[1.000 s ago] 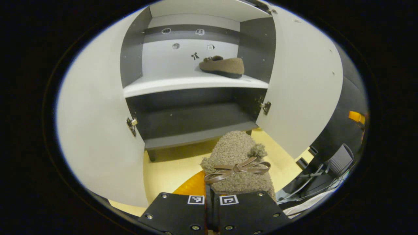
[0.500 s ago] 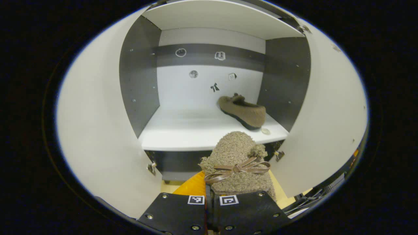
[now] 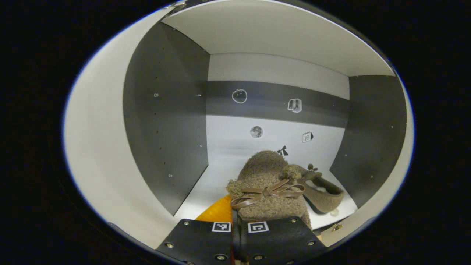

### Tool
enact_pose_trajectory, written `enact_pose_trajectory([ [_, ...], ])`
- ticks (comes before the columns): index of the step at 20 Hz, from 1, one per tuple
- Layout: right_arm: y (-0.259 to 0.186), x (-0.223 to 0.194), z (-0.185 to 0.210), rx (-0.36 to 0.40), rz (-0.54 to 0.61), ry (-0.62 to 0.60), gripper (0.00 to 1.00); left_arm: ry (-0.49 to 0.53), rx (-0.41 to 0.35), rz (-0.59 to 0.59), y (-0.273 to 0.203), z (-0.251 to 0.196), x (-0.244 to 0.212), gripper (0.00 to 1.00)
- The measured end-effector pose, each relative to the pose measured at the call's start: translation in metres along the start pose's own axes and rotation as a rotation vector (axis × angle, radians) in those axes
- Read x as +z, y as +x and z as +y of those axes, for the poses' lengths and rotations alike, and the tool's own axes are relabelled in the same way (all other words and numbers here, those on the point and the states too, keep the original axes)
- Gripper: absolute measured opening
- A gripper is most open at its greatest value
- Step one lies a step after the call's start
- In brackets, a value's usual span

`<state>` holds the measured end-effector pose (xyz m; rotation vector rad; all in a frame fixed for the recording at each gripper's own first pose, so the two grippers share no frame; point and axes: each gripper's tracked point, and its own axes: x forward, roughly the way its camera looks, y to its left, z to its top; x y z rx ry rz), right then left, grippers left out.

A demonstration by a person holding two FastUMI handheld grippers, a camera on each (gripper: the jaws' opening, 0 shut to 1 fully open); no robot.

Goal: Grab one shoe with the right hand and put it into the shoe cabinet, grab the other shoe with the left hand and put it into the shoe cabinet; then close the right door with the right hand and the left door with the left hand.

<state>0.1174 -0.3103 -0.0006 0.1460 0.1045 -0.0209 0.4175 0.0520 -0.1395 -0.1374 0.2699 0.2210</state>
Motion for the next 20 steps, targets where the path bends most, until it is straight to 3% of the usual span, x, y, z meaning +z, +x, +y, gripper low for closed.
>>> enact_pose_trajectory([
  [5, 0.002, -0.003, 0.006, 0.013, 0.010, 0.010, 0.93, -0.060, -0.002, -0.010, 0.060, -0.001, 0.020, 0.02],
  [10, -0.006, -0.010, 0.007, -0.021, 0.010, 0.029, 0.93, -0.062, -0.029, 0.024, 0.106, -0.017, 0.007, 0.01],
  [11, -0.007, -0.011, 0.008, -0.024, 0.009, 0.036, 0.93, -0.056, -0.028, 0.040, 0.115, -0.021, 0.002, 0.08],
  [15, -0.011, -0.016, 0.014, -0.033, 0.021, 0.034, 0.96, 0.012, -0.031, 0.088, 0.135, -0.029, -0.012, 0.02],
  [16, -0.013, -0.017, 0.015, -0.035, 0.021, 0.030, 0.93, 0.042, -0.027, 0.129, 0.137, -0.027, -0.021, 0.04],
  [20, -0.021, -0.027, 0.023, -0.036, 0.030, 0.029, 0.96, 0.091, -0.008, 0.208, 0.139, -0.022, -0.039, 0.12],
])
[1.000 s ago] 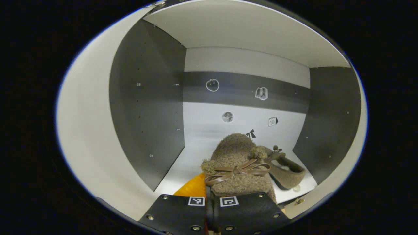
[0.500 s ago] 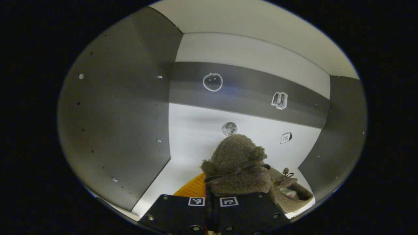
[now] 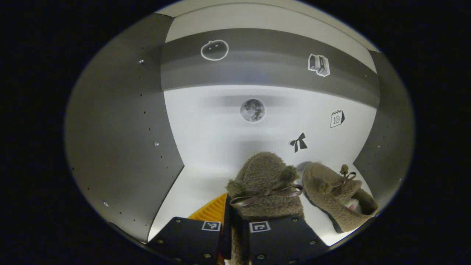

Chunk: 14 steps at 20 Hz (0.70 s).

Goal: Grab one shoe with the right hand and put it into the shoe cabinet, grab the other shoe with the left hand and put it into the shoe cabinet; then close the right door with the right hand and the left door with the left hand.

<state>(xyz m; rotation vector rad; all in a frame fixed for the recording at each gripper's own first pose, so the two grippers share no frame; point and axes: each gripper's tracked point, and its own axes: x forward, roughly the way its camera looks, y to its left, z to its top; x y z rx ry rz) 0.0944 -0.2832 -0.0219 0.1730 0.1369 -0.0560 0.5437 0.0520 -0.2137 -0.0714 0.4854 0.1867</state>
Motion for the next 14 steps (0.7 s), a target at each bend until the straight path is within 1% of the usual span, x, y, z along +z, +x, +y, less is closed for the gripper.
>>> enact_pose_trajectory([
  [1, -0.002, -0.002, 0.000, -0.003, 0.005, 0.003, 0.93, 0.006, -0.004, 0.004, 0.001, 0.001, 0.000, 0.20],
  [2, -0.003, -0.006, 0.001, -0.006, 0.011, 0.005, 0.93, 0.016, -0.006, 0.013, -0.003, 0.003, -0.001, 0.34],
  [4, -0.006, -0.006, -0.002, -0.017, 0.012, 0.002, 0.93, 0.051, 0.010, 0.050, -0.009, 0.011, -0.008, 0.56],
  [6, -0.010, -0.006, -0.004, -0.027, 0.006, 0.008, 0.93, 0.049, 0.002, 0.057, -0.020, 0.017, -0.008, 0.82],
  [7, -0.011, -0.005, -0.005, -0.029, 0.002, 0.017, 0.93, 0.042, -0.011, 0.056, -0.028, 0.016, -0.008, 0.87],
  [8, -0.012, -0.004, -0.006, -0.028, 0.000, 0.028, 0.93, 0.039, -0.032, 0.058, -0.039, 0.015, -0.010, 0.81],
  [9, -0.011, -0.002, -0.006, -0.025, -0.003, 0.038, 0.93, 0.041, -0.047, 0.050, -0.051, 0.012, -0.010, 0.88],
  [10, -0.010, 0.000, -0.007, -0.021, -0.007, 0.044, 0.93, 0.047, -0.056, 0.030, -0.066, 0.010, -0.009, 0.89],
  [11, -0.007, 0.004, -0.008, -0.018, -0.013, 0.044, 0.93, 0.057, -0.062, 0.012, -0.080, 0.009, -0.008, 1.00],
  [12, -0.006, 0.007, -0.010, -0.020, -0.016, 0.040, 0.93, 0.067, -0.065, -0.011, -0.096, 0.007, -0.005, 0.95],
  [13, -0.003, 0.011, -0.011, -0.022, -0.015, 0.036, 0.93, 0.075, -0.067, -0.039, -0.113, 0.006, -0.001, 1.00],
  [14, -0.001, 0.015, -0.009, -0.012, -0.017, 0.037, 0.92, 0.077, -0.070, -0.069, -0.132, 0.004, 0.002, 0.95],
])
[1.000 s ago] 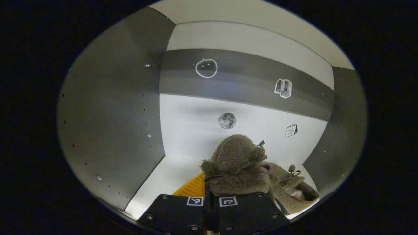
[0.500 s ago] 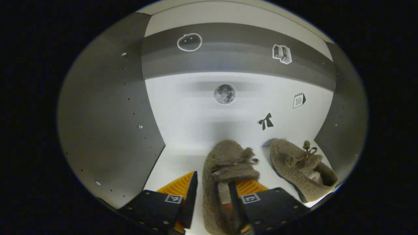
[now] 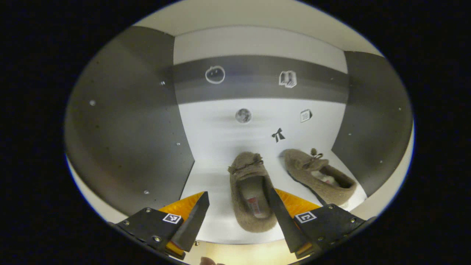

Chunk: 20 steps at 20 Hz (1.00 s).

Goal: Grab one shoe with the right hand and put it into the shoe cabinet, grab the other shoe with the left hand and put it into the shoe cabinet; then close the right door with the right hand and the left door with the left hand.

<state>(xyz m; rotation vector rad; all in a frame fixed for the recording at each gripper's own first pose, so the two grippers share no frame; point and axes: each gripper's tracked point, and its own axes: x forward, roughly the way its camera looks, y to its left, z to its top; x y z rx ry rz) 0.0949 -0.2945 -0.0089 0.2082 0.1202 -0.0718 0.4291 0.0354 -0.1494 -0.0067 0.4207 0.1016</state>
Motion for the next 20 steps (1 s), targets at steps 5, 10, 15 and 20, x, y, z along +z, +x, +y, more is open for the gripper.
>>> enact_pose_trajectory([
  [5, 0.017, 0.027, 0.014, 0.069, -0.023, 0.003, 0.92, 0.037, 0.029, -0.142, -0.093, -0.004, 0.013, 1.00],
  [10, 0.024, 0.035, 0.028, 0.141, 0.007, -0.044, 0.92, 0.056, 0.096, -0.292, -0.170, -0.003, 0.006, 1.00],
  [15, 0.015, 0.048, 0.047, 0.147, -0.020, -0.091, 0.92, 0.016, 0.116, -0.423, -0.235, 0.013, -0.011, 0.92],
  [20, -0.008, 0.054, 0.056, 0.077, -0.056, -0.074, 0.92, 0.020, 0.090, -0.492, -0.262, 0.007, -0.021, 1.00],
])
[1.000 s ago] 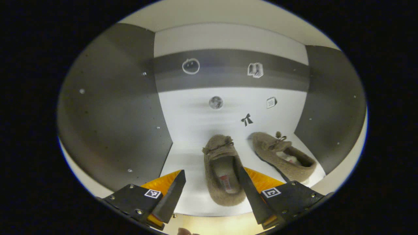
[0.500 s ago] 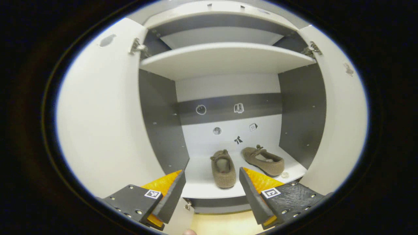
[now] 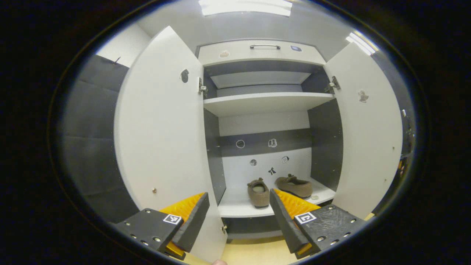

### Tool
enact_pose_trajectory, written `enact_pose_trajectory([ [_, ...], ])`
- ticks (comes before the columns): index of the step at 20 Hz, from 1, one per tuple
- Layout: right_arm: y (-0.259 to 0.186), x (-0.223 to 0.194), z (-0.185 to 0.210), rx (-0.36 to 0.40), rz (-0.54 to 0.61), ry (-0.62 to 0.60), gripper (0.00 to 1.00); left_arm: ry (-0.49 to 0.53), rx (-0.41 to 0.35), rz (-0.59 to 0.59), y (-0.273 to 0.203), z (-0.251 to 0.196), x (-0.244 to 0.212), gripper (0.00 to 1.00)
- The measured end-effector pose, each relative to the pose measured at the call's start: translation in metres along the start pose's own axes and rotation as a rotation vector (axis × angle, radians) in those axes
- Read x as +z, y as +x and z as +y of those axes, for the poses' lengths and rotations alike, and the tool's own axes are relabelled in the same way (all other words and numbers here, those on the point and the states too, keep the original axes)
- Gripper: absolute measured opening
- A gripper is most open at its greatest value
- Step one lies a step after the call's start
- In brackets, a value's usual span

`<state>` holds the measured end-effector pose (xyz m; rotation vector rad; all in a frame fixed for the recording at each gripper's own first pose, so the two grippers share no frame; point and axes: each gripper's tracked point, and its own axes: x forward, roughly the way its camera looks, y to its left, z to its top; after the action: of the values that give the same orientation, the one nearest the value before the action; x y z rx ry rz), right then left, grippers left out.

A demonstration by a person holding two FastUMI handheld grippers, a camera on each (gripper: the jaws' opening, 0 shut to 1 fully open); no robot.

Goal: Grab one shoe with the right hand and put it into the shoe cabinet, grab the other shoe with the left hand and put it into the shoe cabinet; then close the right door with the right hand and the left door with the left hand.

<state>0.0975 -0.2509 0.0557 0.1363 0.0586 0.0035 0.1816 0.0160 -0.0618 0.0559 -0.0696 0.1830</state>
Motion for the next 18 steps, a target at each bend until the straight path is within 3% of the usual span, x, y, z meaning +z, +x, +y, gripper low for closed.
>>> enact_pose_trajectory([
  [4, -0.029, 0.011, -0.005, -0.087, -0.038, -0.003, 0.92, -0.037, -0.039, 0.014, 0.004, 0.011, -0.001, 0.97],
  [6, -0.041, 0.017, 0.002, -0.098, -0.064, 0.009, 0.96, -0.059, -0.053, 0.029, 0.014, 0.019, -0.007, 0.96],
  [8, -0.050, 0.023, 0.011, -0.098, -0.099, 0.015, 0.92, -0.081, -0.049, 0.051, 0.022, 0.033, -0.017, 0.89],
  [9, -0.052, 0.027, 0.015, -0.098, -0.116, 0.016, 0.92, -0.092, -0.057, 0.057, 0.026, 0.038, -0.016, 1.00],
  [13, -0.052, 0.023, 0.041, -0.073, -0.119, -0.001, 0.96, -0.128, -0.076, 0.064, 0.027, 0.056, -0.016, 1.00],
  [16, -0.057, 0.028, 0.041, -0.132, -0.155, -0.043, 0.99, -0.143, -0.072, 0.073, 0.031, 0.062, -0.018, 1.00],
  [18, -0.060, 0.025, 0.053, -0.124, -0.175, -0.068, 0.95, -0.172, -0.083, 0.069, 0.032, 0.070, -0.021, 1.00],
])
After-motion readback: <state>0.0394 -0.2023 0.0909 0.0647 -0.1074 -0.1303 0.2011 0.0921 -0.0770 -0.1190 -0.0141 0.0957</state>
